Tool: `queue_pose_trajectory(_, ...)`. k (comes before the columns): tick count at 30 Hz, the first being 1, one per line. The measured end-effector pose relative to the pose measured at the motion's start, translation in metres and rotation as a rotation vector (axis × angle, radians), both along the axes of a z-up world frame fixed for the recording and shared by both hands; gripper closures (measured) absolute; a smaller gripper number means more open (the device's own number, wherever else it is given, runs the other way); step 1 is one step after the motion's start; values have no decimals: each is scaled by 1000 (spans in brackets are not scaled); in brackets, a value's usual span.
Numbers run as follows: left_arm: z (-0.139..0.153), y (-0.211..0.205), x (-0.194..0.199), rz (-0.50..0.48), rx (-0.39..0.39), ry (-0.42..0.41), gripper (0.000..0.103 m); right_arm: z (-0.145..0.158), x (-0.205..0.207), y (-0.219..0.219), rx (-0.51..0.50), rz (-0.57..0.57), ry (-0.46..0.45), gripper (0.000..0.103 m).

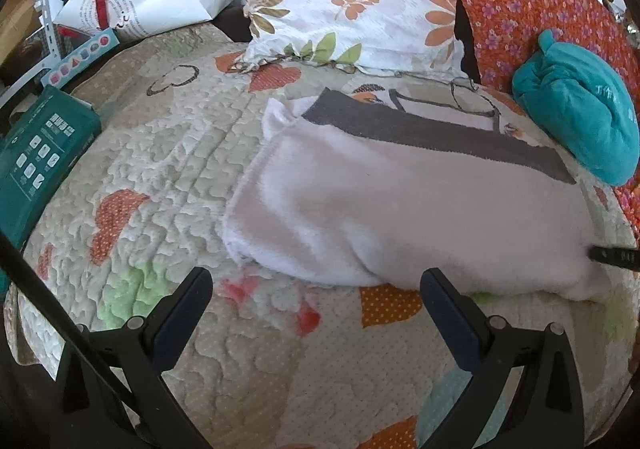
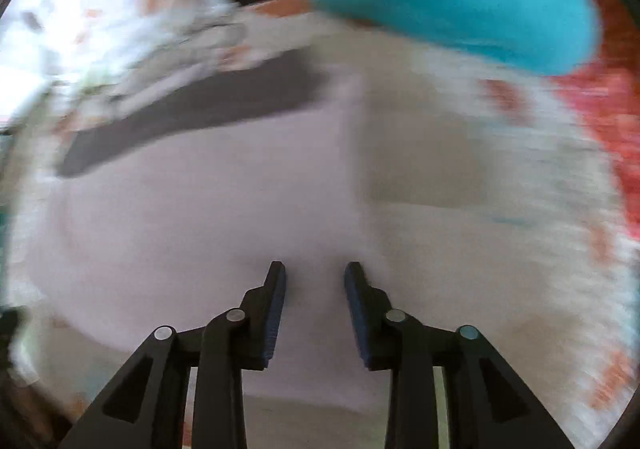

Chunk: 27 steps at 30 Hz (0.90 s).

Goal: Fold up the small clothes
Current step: 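Move the right gripper down to the side edge of the folded cardigan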

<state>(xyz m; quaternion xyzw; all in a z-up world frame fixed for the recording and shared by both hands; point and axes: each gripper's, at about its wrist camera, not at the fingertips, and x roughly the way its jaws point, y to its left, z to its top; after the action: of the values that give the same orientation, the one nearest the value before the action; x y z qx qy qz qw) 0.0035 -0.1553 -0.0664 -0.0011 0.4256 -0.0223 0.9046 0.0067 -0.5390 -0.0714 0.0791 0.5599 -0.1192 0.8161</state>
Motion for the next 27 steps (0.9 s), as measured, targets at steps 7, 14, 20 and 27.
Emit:
queue_pose_trajectory(7, -3, -4, -4, -16, 15, 13, 0, 34, -63, -13, 62, -60, -117, 47)
queue_pose_trajectory(14, -20, -21, -25, -43, -5, 76, 0, 40, -69, 9, 131, -25, -207, 47)
queue_pose_trajectory(20, -49, -36, -32, -73, 20, 155, 0, 41, -64, 24, 118, 19, -236, 42)
queue_pose_trajectory(27, -61, -42, -33, -75, 41, 165, 0, 46, -63, 43, 58, 74, -264, 39)
